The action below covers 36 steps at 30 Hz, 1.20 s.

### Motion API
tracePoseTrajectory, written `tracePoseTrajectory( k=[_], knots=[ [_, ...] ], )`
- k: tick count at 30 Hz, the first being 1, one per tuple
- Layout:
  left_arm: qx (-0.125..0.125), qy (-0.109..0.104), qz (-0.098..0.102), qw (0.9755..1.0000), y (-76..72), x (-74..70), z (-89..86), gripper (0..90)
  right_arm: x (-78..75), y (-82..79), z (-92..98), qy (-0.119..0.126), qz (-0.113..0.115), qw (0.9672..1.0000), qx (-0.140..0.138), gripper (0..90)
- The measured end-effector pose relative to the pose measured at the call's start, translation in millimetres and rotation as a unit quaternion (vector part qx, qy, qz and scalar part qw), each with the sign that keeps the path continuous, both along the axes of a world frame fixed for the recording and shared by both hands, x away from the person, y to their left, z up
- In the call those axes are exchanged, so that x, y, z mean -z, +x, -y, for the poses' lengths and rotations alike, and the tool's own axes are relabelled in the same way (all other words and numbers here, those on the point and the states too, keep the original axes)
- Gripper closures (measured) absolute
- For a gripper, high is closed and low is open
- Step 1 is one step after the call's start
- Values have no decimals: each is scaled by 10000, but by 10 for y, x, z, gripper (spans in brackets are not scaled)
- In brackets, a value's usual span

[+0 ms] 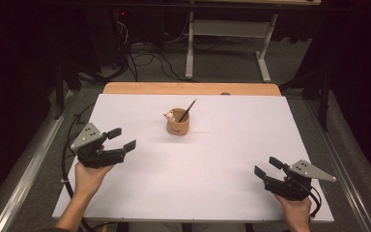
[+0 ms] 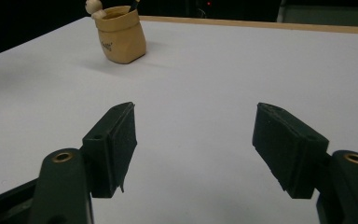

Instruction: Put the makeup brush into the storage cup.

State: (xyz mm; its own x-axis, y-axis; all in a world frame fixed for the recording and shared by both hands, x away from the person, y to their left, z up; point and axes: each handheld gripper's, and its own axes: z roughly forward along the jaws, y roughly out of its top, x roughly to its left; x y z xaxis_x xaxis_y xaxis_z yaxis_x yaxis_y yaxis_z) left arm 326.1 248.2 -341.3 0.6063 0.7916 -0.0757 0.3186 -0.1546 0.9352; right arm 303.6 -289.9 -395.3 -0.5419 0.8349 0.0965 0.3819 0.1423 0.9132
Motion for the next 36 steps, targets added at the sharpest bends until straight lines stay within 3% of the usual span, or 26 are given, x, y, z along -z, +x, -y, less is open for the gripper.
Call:
tracePoseTrajectory(
  k=[36],
  knots=[
    [92, -74, -174, 9998, -148, 134, 59, 290, -1, 1, 0, 12, -4, 10000, -1, 323]
  ],
)
